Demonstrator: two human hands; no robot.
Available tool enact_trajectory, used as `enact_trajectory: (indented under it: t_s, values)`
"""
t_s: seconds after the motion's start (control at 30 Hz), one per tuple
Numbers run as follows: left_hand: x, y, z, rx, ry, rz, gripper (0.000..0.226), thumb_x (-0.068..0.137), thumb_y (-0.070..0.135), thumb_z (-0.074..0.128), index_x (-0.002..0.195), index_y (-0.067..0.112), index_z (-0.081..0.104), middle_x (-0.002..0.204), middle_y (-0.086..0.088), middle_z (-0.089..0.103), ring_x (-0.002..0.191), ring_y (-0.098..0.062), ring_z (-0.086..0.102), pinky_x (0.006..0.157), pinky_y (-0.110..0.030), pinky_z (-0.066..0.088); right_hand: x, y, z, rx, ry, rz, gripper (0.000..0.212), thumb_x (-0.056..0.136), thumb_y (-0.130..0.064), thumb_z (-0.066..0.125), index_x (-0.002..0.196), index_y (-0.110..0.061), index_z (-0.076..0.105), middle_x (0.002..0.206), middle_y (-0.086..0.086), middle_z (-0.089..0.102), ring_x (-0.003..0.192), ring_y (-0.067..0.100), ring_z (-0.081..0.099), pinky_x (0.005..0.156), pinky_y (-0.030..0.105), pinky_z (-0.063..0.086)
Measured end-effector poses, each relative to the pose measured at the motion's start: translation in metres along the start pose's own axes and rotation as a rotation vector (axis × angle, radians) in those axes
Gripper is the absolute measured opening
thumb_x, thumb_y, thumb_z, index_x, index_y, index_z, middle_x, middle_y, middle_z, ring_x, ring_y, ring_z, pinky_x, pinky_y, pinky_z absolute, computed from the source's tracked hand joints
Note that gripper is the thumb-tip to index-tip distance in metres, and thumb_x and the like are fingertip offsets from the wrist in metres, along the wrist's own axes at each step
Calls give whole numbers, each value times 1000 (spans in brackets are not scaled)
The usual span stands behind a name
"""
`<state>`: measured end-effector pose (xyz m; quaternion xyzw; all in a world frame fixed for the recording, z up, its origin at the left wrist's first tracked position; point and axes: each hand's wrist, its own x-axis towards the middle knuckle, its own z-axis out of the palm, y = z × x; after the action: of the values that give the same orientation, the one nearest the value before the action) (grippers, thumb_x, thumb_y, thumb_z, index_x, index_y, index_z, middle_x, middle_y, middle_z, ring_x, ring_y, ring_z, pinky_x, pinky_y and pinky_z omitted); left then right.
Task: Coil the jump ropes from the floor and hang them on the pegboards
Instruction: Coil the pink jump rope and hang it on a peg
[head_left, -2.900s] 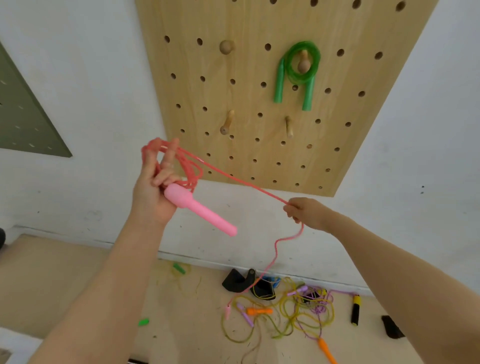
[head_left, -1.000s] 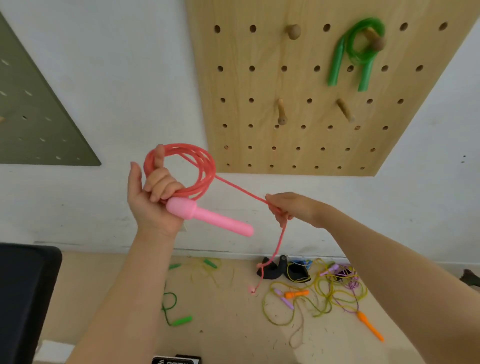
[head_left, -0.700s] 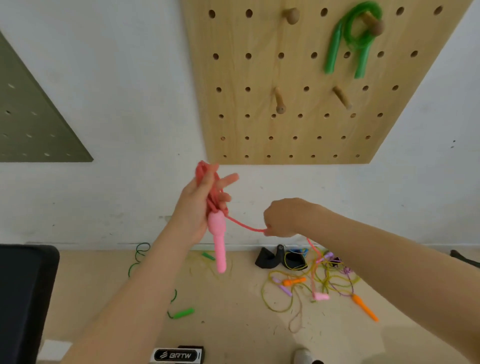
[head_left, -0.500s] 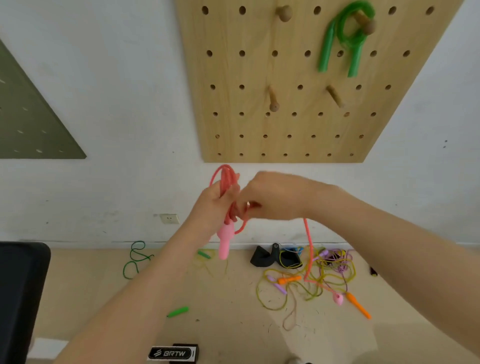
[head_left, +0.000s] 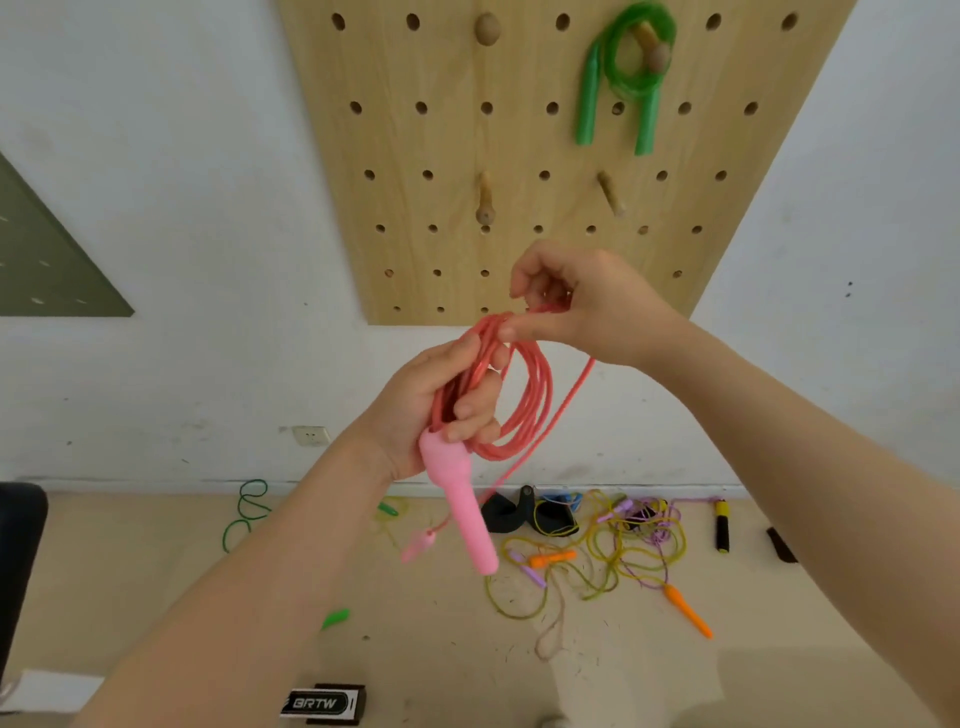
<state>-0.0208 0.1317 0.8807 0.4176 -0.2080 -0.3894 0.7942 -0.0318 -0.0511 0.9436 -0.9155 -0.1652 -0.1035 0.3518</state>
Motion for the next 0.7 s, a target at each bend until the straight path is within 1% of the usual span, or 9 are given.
enact_trajectory:
  t_s: [0.1, 0.2, 0.3, 0.37, 0.43, 0.5, 0.57, 0.63, 0.7]
  values:
    - [7, -1, 6, -128, -136, 7, 24, 85, 34, 59, 85, 11, 65, 52, 4, 55, 29, -1, 45, 46, -19, 45, -2, 6, -4, 108, -166, -35, 31, 86, -26, 65, 115, -15, 61, 98, -8, 59, 74, -6, 55, 70, 9, 40]
    - [12, -6, 14, -202, -156, 41, 21, 88, 30, 56, 87, 10, 64, 54, 7, 55, 34, -2, 50, 53, -20, 49, -6, 12, -3, 336, -335, -25, 28, 93, -20, 50, 118, -13, 58, 107, -4, 63, 100, 5, 59, 87, 14, 44]
    - [14, -16, 19, -186, -106, 58, 18, 86, 30, 58, 84, 14, 66, 53, 9, 53, 40, -3, 52, 63, -21, 52, -3, 18, -6, 289, -340, -18, 27, 92, -26, 52, 101, -4, 65, 84, 13, 67, 76, 26, 60, 73, 34, 49]
    - [16, -27, 23, -215, -143, 27, 18, 89, 28, 53, 88, 13, 65, 59, 7, 56, 53, -8, 56, 76, -25, 52, -3, 21, -14, 293, -406, -14, 23, 89, -28, 57, 87, -7, 65, 59, 5, 55, 54, 20, 45, 54, 33, 38]
    - [20, -31, 31, -234, -174, -8, 20, 92, 25, 48, 91, 11, 63, 65, 3, 59, 66, -13, 58, 84, -28, 48, -4, 25, -22, 375, -472, -1, 20, 83, -31, 63, 78, -12, 64, 50, -4, 45, 46, 9, 37, 47, 25, 28]
    - [25, -31, 39, -160, -131, -14, 16, 83, 29, 57, 82, 15, 63, 56, 6, 54, 57, -11, 54, 74, -25, 50, -3, 30, -28, 407, -480, 21, 27, 74, -36, 64, 77, -9, 65, 47, -4, 43, 42, 6, 35, 43, 21, 25]
    - [29, -29, 47, -75, 13, 0, 25, 65, 39, 73, 65, 19, 59, 40, 12, 39, 40, -6, 42, 55, -22, 48, -3, 36, -29, 429, -461, 32, 32, 75, -36, 70, 80, -5, 64, 49, 0, 44, 43, 8, 37, 44, 22, 27]
    - [32, -28, 54, 12, 149, 69, 41, 53, 48, 82, 54, 22, 50, 34, 14, 28, 31, -2, 30, 44, -17, 40, -2, 46, -27, 473, -472, 42, 27, 79, -37, 64, 79, -10, 64, 53, 1, 51, 47, 11, 41, 47, 23, 29]
    - [35, -29, 58, -21, 229, 177, 46, 53, 49, 83, 52, 22, 46, 34, 14, 22, 31, -3, 22, 42, -16, 38, -5, 60, -24, 543, -505, 84, 37, 81, -53, 54, 75, -19, 65, 58, -2, 58, 53, 20, 42, 51, 27, 29]
